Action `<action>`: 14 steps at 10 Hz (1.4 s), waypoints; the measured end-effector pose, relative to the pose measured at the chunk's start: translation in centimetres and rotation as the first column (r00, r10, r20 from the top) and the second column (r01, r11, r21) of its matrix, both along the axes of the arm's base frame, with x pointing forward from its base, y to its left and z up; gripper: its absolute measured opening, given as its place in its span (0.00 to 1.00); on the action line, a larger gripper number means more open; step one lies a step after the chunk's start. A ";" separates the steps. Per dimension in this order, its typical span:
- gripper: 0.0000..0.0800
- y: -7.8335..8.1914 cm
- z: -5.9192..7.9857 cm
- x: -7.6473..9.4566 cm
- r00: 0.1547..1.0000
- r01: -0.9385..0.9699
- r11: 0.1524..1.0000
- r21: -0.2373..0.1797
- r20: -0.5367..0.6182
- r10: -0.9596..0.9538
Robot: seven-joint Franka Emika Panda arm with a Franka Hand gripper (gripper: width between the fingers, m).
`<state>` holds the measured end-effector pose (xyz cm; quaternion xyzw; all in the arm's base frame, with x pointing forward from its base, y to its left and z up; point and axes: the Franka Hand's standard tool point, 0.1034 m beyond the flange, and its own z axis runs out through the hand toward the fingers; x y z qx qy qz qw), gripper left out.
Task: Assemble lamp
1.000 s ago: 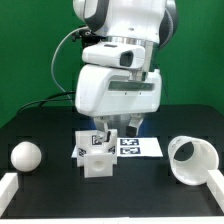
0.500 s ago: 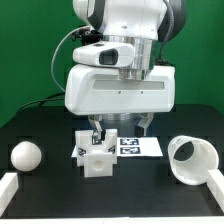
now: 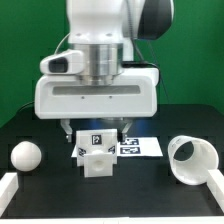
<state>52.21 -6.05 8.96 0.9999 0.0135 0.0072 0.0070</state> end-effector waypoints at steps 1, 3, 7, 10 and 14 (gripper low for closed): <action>0.87 0.3 0.0 0.0 1.000 -0.010 1.000 0.000 0.000 0.010; 0.87 0.4 -0.1 0.0 1.000 -0.015 1.000 0.001 -0.003 0.015; 0.87 0.5 -0.6 -0.6 0.963 -0.003 1.000 0.027 -0.268 0.010; 0.87 1.1 -1.2 0.2 0.866 0.038 0.999 0.024 -0.499 -0.021; 0.87 -0.4 -2.0 -1.2 0.666 -0.010 0.998 0.063 -0.744 0.054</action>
Offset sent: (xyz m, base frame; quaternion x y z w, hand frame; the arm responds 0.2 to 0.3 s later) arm 0.0000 0.0000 0.0000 0.0000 -0.0650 0.0000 0.9979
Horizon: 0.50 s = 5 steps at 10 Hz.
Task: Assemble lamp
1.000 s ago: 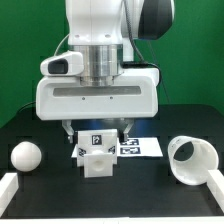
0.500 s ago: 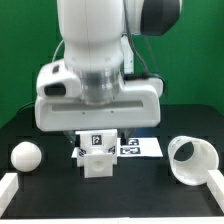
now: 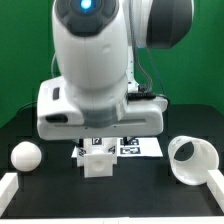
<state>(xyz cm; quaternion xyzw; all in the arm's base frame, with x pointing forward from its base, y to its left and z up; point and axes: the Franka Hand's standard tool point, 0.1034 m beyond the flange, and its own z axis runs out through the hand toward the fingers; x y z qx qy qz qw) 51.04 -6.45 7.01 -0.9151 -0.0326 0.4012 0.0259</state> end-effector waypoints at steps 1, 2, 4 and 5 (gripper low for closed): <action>0.87 -0.5 0.0 0.0 0.996 -0.008 1.000 -0.029 -0.092 0.006; 0.87 -0.4 0.1 -0.4 0.983 -0.028 0.998 -0.049 -0.184 0.019; 0.87 -0.2 -0.4 0.2 0.985 -0.035 0.999 -0.041 -0.173 0.028; 0.87 -0.2 -0.4 0.2 0.984 -0.036 0.999 -0.040 -0.173 0.028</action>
Offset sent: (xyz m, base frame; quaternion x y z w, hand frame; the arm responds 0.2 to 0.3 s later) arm 0.0000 0.0000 0.0000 0.0000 0.0000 0.0000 1.0000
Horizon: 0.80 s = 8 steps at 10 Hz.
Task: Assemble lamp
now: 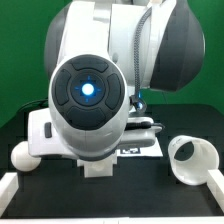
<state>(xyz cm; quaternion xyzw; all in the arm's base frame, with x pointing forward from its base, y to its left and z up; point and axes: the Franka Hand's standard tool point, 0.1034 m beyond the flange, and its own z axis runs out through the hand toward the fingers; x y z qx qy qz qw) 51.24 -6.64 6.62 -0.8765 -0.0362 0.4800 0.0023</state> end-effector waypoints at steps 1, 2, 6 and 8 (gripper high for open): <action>0.87 0.1 -0.2 -0.1 1.000 0.005 1.000 -0.012 -0.004 -0.005; 0.87 0.5 -0.7 -0.4 1.000 0.008 1.000 -0.026 -0.012 -0.009; 0.87 1.0 -2.5 -1.6 1.000 0.006 1.000 -0.027 -0.024 -0.007; 0.87 1.2 -3.2 -2.2 1.000 -0.002 1.000 -0.020 -0.031 0.001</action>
Offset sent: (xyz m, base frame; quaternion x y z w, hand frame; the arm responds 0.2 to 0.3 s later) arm -0.0154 0.0058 -0.0238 0.0137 -0.0030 0.0522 0.9985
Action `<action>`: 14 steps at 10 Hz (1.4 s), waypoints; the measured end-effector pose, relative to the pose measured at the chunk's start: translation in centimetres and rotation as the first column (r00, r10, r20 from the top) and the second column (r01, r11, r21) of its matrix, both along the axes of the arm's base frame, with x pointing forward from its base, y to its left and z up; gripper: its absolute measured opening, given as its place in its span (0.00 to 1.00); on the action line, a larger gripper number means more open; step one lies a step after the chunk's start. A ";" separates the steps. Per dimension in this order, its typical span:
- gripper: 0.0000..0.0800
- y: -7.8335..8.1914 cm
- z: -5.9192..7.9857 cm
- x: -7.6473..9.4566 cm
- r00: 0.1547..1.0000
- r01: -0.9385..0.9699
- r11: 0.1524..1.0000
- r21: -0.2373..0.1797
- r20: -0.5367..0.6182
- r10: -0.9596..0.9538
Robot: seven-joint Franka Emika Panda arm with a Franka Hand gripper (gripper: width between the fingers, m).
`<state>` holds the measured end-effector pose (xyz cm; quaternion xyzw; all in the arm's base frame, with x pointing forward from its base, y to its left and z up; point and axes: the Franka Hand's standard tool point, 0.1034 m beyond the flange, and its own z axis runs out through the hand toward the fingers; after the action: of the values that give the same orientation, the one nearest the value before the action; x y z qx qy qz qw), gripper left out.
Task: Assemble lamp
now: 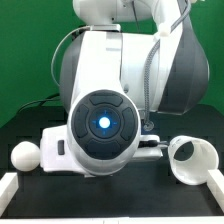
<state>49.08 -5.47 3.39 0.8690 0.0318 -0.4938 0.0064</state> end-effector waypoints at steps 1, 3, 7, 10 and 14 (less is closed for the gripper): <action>0.87 0.0 -0.4 -0.4 1.000 -0.008 1.000 0.013 -0.004 0.008; 0.87 0.1 -0.8 -1.0 1.000 -0.011 1.000 0.016 -0.014 0.011; 0.87 0.1 -1.5 -0.4 0.998 -0.031 0.999 0.034 0.050 0.029; 0.87 0.3 -2.1 -1.5 1.000 0.012 0.999 -0.037 0.025 -0.011; 0.71 0.5 -2.2 -1.9 1.000 0.009 0.999 -0.036 0.018 -0.009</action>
Offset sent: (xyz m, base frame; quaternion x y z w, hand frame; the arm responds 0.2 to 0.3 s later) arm -0.0088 0.0047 -0.0085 -0.0264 -0.0049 0.0138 0.9995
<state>47.23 -5.01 1.15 0.8732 0.0189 -0.4865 0.0202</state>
